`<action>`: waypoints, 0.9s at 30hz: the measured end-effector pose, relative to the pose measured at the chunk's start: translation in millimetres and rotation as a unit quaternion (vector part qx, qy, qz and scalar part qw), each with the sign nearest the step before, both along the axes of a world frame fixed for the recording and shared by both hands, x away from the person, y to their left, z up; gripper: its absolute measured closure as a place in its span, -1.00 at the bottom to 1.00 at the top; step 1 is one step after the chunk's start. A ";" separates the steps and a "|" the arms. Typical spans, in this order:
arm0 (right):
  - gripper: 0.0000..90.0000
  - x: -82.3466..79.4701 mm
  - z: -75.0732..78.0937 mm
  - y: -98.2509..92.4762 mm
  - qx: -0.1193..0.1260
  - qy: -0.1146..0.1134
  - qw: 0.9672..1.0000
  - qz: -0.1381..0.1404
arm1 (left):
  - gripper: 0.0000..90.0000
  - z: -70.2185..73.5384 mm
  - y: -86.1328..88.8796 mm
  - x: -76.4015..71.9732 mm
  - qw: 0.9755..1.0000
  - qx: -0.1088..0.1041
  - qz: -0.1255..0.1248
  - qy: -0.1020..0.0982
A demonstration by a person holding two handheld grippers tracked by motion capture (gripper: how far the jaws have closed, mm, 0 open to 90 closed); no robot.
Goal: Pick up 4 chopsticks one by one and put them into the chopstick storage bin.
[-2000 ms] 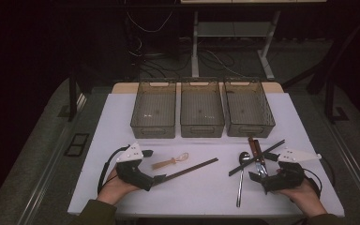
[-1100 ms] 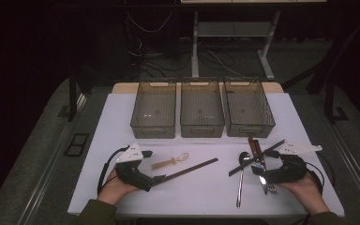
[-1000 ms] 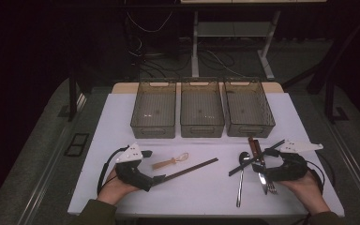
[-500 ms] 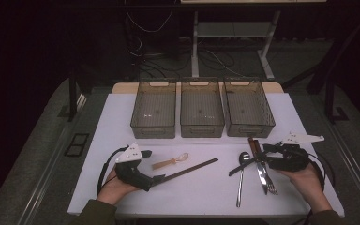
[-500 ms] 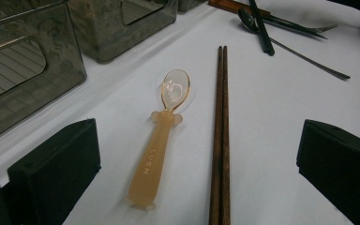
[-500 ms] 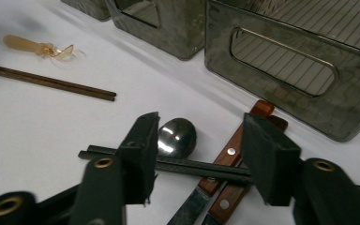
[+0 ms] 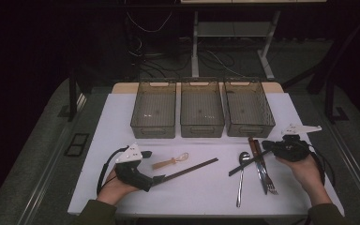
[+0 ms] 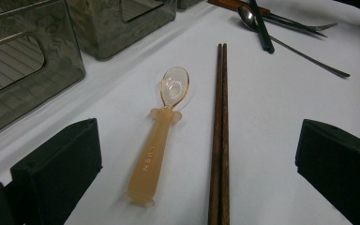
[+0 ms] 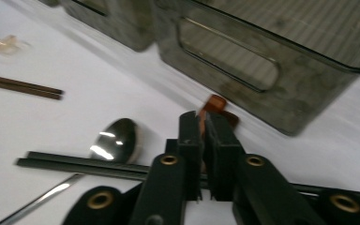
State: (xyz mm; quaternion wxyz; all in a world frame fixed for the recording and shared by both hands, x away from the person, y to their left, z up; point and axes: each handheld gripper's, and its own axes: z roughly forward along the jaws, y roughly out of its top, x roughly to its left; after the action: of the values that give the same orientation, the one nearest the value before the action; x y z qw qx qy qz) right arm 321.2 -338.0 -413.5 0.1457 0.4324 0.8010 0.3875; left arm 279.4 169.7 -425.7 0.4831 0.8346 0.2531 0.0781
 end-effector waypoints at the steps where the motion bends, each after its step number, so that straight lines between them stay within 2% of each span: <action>1: 0.97 3.0 -1.1 -1.6 -0.005 0.000 1.000 -0.002 | -1.00 0.0 0.0 0.0 1.000 0.000 0.000 0.000; 4: 1.00 7.2 -3.4 -4.4 -0.004 0.009 1.000 -0.010 | -1.00 -0.3 0.2 0.2 1.000 0.000 -0.001 -0.001; 5: 1.00 12.0 -6.3 -7.5 -0.013 0.009 1.000 -0.015 | -1.00 -0.5 0.1 -0.2 1.000 0.000 0.001 0.001; 15: 1.00 29.0 -15.4 -12.4 -0.038 0.024 0.998 -0.039 | -1.00 -1.2 0.2 0.2 1.000 -0.003 0.003 0.003; 20: 1.00 31.2 -19.2 -11.9 -0.049 0.037 0.997 -0.042 | -1.00 -1.1 0.5 0.3 1.000 -0.002 0.004 0.004; 27: 1.00 31.3 -20.9 -11.6 -0.056 0.043 0.997 -0.043 | -1.00 -0.8 0.5 0.1 1.000 -0.003 0.004 0.003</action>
State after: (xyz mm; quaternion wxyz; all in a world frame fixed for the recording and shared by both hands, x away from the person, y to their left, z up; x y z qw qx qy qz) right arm 352.5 -349.6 -434.4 0.1516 0.4736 0.8079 0.3164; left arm 279.4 170.2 -426.5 0.4848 0.8321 0.2580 0.0770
